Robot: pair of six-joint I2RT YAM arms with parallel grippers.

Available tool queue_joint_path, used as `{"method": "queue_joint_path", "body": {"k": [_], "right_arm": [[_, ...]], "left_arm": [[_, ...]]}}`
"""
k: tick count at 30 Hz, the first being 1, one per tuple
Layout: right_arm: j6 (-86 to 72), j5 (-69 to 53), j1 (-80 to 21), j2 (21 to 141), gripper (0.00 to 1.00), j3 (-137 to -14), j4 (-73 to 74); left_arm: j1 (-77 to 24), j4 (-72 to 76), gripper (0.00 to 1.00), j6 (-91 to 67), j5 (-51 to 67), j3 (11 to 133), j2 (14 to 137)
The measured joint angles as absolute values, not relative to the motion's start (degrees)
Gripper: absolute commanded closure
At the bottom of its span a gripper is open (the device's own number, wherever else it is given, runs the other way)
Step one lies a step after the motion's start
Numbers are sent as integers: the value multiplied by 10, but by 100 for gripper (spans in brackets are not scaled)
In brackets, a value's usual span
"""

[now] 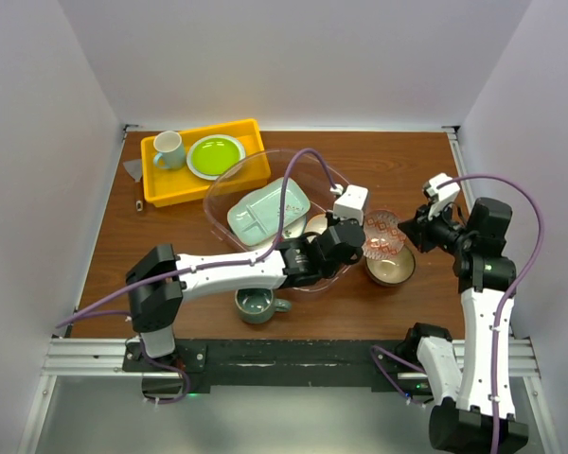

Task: Place the mixed dishes into the plastic bin
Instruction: Pick up the bowl from the center of the board.

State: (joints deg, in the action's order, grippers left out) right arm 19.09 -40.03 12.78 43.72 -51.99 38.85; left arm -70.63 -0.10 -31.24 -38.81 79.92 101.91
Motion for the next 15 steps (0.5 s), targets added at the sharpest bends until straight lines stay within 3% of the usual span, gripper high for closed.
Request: {"method": "queue_joint_path", "body": {"k": [3,5,9,10,13,15], "right_arm": [[204,-417,129,442,99,-535,403],[221,-431,131,445,91,-550,420],[257,-484,132,451,61,-590,456],[267,-501,132,451,50,-599,464],[297,-552,131,451,34,-627,498],[310,-572,131,451,29,-641,516]], "left_arm": [[-707,-2,100,-305,-394,803,1017],[-708,-3,100,-301,-395,804,1010],[-708,-3,100,-279,-390,789,971],[-705,-3,100,-273,-387,780,953],[-695,-1,100,-267,-373,755,903],[-684,0,100,-264,-361,740,869]]}}
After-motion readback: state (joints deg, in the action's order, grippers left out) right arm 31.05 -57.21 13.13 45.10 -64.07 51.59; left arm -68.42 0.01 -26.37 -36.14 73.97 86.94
